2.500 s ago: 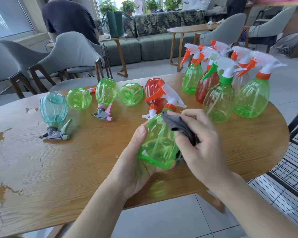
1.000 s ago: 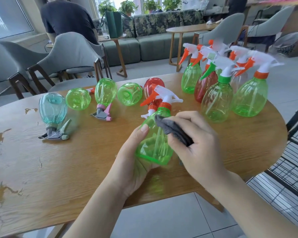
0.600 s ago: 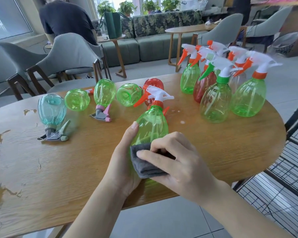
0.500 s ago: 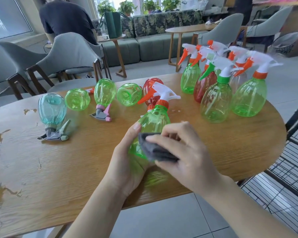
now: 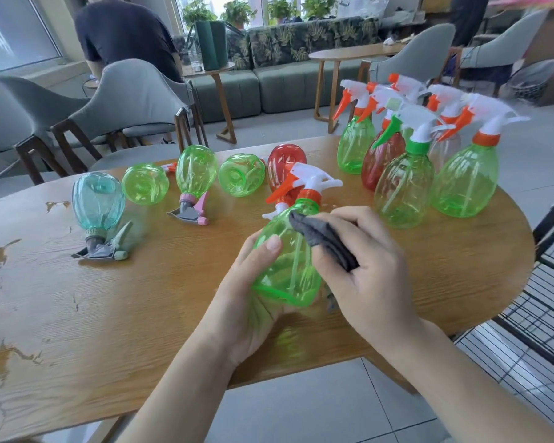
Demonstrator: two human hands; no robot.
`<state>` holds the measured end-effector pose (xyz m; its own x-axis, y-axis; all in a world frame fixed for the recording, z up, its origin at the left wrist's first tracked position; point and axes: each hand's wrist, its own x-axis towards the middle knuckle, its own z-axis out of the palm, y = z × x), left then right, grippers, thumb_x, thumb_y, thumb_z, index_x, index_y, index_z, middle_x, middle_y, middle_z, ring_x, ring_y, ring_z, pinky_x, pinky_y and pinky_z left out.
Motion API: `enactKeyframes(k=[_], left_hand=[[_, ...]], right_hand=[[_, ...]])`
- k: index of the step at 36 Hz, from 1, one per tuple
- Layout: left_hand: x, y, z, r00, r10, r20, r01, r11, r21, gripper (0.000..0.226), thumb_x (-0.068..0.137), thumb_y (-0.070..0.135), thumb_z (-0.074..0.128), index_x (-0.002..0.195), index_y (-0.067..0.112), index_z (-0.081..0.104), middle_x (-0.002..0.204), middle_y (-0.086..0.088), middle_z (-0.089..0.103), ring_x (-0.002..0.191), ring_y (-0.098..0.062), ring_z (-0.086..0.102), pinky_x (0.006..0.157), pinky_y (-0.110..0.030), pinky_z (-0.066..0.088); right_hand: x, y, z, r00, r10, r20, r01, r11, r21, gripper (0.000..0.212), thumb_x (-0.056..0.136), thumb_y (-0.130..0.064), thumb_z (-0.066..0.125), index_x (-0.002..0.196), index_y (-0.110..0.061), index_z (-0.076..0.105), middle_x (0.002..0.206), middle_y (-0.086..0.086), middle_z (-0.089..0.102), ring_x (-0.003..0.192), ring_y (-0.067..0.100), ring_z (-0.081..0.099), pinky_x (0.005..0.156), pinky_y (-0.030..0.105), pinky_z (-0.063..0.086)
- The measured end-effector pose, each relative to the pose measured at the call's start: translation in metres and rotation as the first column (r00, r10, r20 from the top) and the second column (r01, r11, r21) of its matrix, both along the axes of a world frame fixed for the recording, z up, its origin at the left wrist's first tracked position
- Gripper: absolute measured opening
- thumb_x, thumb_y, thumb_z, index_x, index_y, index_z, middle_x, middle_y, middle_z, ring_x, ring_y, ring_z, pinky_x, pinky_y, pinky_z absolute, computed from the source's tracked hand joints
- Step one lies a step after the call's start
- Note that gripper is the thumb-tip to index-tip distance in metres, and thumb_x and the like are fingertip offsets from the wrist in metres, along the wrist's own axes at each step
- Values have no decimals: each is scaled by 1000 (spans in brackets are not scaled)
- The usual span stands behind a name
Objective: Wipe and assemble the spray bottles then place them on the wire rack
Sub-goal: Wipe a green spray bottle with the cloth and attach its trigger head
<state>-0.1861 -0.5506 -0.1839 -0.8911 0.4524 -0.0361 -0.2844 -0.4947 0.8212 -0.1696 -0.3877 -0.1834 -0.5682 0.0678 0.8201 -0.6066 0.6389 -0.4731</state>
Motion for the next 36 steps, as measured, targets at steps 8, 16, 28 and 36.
enactKeyframes(k=[8,16,28,36], left_hand=[[3,2,5,999,-14,47,15,1000,-9,47,99,44,57,127,7,68,116,-20,68,102,-30,68,85,-45,58],[7,-4,10,964,-146,223,119,985,127,62,98,57,50,115,-1,63,84,-14,67,75,-25,72,64,-29,61],[2,1,4,998,-13,54,11,999,35,59,82,35,68,134,6,63,116,-22,68,91,-33,69,68,-43,58],[1,0,1,999,-23,26,22,999,34,66,90,46,66,142,8,56,120,-17,65,97,-29,66,75,-43,59]], right_hand=[[7,-6,-2,999,28,-28,-26,997,72,25,90,-12,65,111,-4,77,102,5,63,92,22,61,89,22,45],[12,-19,-21,975,108,-195,-25,921,389,20,95,-23,76,108,-8,80,98,8,68,94,25,54,81,44,52],[-11,9,1,995,-38,92,48,993,-104,19,99,-15,59,106,-3,73,101,-2,58,88,1,54,79,11,38],[2,2,-4,999,34,-35,-35,999,-11,28,97,-15,58,116,0,74,108,2,58,104,4,57,93,15,42]])
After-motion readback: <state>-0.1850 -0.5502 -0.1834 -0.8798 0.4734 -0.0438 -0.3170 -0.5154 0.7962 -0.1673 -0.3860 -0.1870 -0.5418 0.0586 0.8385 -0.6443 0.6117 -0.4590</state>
